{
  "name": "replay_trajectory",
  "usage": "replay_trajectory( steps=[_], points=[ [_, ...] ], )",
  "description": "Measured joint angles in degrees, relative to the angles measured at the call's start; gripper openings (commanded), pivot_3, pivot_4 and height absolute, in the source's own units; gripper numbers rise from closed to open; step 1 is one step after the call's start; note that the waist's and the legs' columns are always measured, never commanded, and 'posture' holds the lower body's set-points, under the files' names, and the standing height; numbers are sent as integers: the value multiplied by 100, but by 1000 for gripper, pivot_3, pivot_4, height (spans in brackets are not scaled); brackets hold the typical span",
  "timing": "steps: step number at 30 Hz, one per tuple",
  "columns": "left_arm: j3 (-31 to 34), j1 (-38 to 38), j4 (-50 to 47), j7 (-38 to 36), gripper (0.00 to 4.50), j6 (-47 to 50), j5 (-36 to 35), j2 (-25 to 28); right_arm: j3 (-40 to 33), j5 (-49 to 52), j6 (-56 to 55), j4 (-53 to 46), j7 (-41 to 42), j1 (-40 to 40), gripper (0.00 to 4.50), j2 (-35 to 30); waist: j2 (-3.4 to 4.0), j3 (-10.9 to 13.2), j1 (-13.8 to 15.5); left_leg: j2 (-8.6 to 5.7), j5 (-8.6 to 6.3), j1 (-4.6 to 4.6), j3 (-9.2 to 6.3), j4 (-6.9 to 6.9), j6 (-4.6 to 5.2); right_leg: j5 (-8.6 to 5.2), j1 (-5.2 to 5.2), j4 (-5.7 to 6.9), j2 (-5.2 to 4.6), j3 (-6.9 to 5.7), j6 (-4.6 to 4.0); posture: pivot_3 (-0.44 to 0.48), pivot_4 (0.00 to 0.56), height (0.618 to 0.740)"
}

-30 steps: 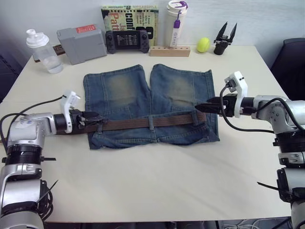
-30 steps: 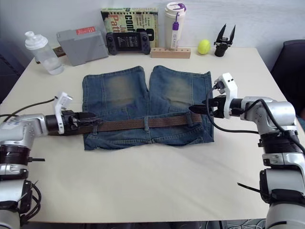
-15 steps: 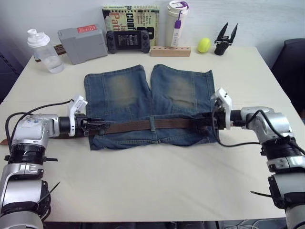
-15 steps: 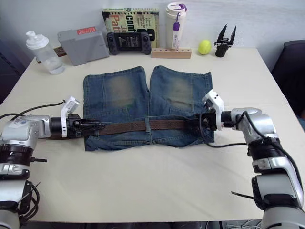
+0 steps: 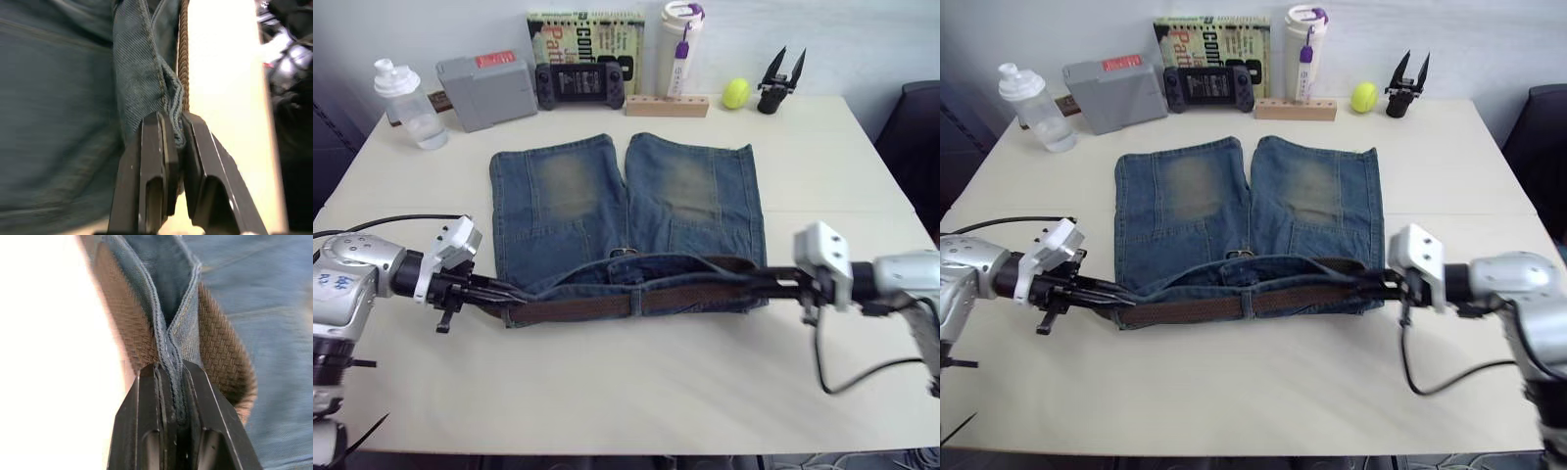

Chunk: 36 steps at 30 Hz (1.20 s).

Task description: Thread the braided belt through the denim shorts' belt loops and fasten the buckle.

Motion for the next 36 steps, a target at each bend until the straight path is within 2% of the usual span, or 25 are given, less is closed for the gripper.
replay_trajectory(
  steps=[2, 5, 9, 14, 16, 18, 20, 22, 24, 26, 27, 28, 29, 30, 31, 33, 34, 36],
  points=[
    [-187, 113, -205, 0, 29, -52, -255, 319, -260, 131, 73, -449, -6, 462, 3, -51, -2, -2, 8, 4, -20, 11, -2, -7, -37, 0, 1, 0, -1, 2, 0, 0, 150, 697],
    [-698, 255, -396, 0, 29, -456, -294, 669, -14, -449, -495, -849, -188, 1143, 3, -4, 5, -5, 17, 4, -24, 10, 10, -14, -48, -3, -11, 2, 1, 6, -3, 0, 150, 697],
    [-1338, 629, -812, 0, 29, -1199, 463, 628, 610, -2156, -2621, -861, -784, 1987, 3, 424, 7, -6, 41, 2, -10, 2, 33, -14, -27, -5, -24, 3, 18, 6, -2, 0, 150, 697],
    [-1565, 901, -1119, 14, 29, -2143, 1223, 545, 630, -3746, -6085, -82, -1734, 2375, 3, 849, 7, -8, 66, 3, -26, 20, 37, -7, -55, -5, -14, 7, 15, 10, -1, 0, 150, 697],
    [-1592, 966, -1268, 27, 0, -2085, 1380, 529, 622, -4072, -7059, 345, -1999, 2496, 974, 848, 8, -9, 97, 9, -24, 19, 30, -7, -54, -8, -13, 8, 23, 15, -5, 0, 150, 697],
    [-1575, 1015, -1376, 11, 953, -1649, 1315, 562, 583, -4013, -7362, 704, -2127, 2593, 1716, 824, 8, -9, 100, 12, -9, 20, 27, -5, -30, -12, -10, 11, 27, 23, -7, 0, 150, 697],
    [-1583, 1217, -1541, 4, 1711, -1216, 1017, 890, 493, -3585, -6895, 767, -1956, 2766, 2658, 477, 12, -6, 59, 20, -9, 21, 27, 0, -27, -13, -10, 14, 29, 29, -8, 0, 150, 697],
    [-1525, 1355, -1601, 1, 2633, -823, 399, 1397, 272, -2468, -5463, 438, -1455, 3033, 3697, -275, 13, -3, 42, 35, -8, 19, 19, 14, -26, -18, -9, 28, 33, 24, -17, 0, 150, 697],
    [-1362, 1296, -1596, 1, 3350, -519, -286, 1761, -102, -1349, -4107, 65, -1205, 2978, 4456, -785, 11, -3, 43, 44, -9, 21, -1, 30, -27, -23, 2, 40, 36, 15, -26, 0, 150, 697],
    [-1120, 1033, -1535, 1, 4080, -214, -1057, 1961, -485, -42, -2680, -216, -1162, 2590, 4500, -1292, 14, -4, 63, 46, -15, 32, -19, 31, -20, -27, 14, 42, 37, 12, -33, 0, 150, 697],
    [-964, 728, -1408, 1, 4202, 43, -1395, 1781, -628, 868, -1864, -293, -1296, 2222, 4500, -1507, 25, 2, 74, 47, -39, 41, -25, 29, 6, -33, 23, 42, 37, 13, -44, 0, 150, 697],
    [-795, 280, -1202, 2, 4436, 483, -1852, 1373, -683, 1845, -1020, -303, -1418, 1735, 4500, -1733, 39, 4, 102, 44, -45, 44, -34, 28, 5, -42, 26, 44, 34, 14, -52, 0, 150, 697],
    [-685, 105, -1156, 9, 4436, 657, -2061, 1197, -715, 2239, -712, -336, -1485, 1478, 4500, -1807, 39, 5, 114, 41, -46, 35, -45, 28, 3, -52, 18, 46, 34, 11, -59, 0, 150, 697],
    [-632, -108, -1048, 14, 4436, 854, -2230, 982, -648, 2493, -426, -328, -1585, 1125, 4500, -1811, 31, 1, 119, 41, -49, 35, -57, 26, -9, -58, 13, 38, 37, 11, -65, 0, 150, 697],
    [-455, -521, -820, 236, 4436, 1160, -2488, 434, -344, 2857, 46, -249, -1928, 185, 4500, -1719, 30, 2, 113, 40, -48, 26, -59, 32, -28, -69, 20, 45, 37, 11, -70, 0, 150, 697],
    [-342, -803, -741, 544, 4436, 1346, -2612, 69, -79, 2992, 364, -171, -2266, -443, 4500, -1536, 22, 2, 102, 37, -22, -4, -57, 32, -66, -68, -4, 48, 37, 6, -69, 0, 150, 697],
    [-292, -971, -610, 919, 4436, 1332, -2459, -236, 265, 2742, 470, -52, -2517, -928, 4500, -1223, 11, -6, 103, 29, -13, 8, -57, 32, -68, -69, 12, 51, 38, 3, -68, 0, 150, 697],
    [-261, -1175, -452, 1348, 4436, 1235, -2195, -575, 555, 2449, 534, 101, -2796, -1370, 4500, -855, 7, -9, 95, 25, -12, 11, -52, 50, -66, -71, 15, 65, 35, 1, -64, 0, 150, 697]
  ],
)
